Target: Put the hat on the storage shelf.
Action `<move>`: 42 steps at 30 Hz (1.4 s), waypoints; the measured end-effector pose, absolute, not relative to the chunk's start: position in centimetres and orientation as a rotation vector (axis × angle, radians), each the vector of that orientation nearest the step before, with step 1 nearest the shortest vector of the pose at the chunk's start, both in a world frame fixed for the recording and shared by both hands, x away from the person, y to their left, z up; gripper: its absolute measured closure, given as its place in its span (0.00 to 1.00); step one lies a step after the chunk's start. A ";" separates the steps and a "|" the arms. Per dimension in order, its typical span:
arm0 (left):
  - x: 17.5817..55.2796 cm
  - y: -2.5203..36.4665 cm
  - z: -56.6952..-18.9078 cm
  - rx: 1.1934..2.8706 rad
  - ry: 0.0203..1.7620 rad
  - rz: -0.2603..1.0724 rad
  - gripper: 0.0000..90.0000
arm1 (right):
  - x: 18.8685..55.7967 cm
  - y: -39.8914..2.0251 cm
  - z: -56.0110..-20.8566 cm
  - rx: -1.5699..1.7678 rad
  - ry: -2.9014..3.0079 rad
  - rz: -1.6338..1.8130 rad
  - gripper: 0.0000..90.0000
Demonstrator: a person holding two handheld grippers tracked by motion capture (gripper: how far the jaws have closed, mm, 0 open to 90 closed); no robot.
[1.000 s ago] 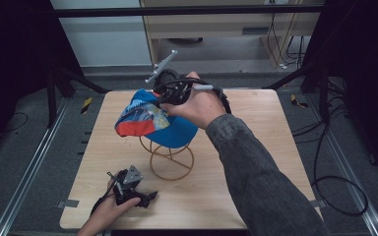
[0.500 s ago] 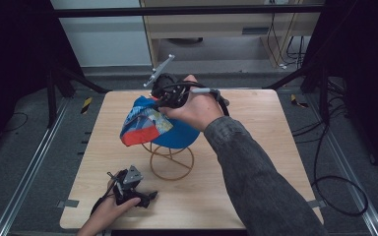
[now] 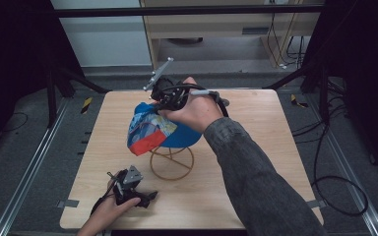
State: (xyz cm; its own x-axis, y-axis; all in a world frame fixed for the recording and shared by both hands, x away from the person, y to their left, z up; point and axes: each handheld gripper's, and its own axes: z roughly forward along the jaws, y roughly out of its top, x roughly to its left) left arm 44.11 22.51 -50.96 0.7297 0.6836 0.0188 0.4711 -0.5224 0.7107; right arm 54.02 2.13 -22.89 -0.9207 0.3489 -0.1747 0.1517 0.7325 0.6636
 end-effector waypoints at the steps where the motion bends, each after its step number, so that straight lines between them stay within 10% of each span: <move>1: 44.1 22.5 -51.0 2.221 0.868 0.387 0.00 | 54.0 2.1 -22.9 0.390 2.649 0.980 0.93; 42: 44.1 22.5 -51.0 2.220 0.870 0.387 0.00 | 52.5 0.6 -23.3 0.542 2.589 1.051 0.23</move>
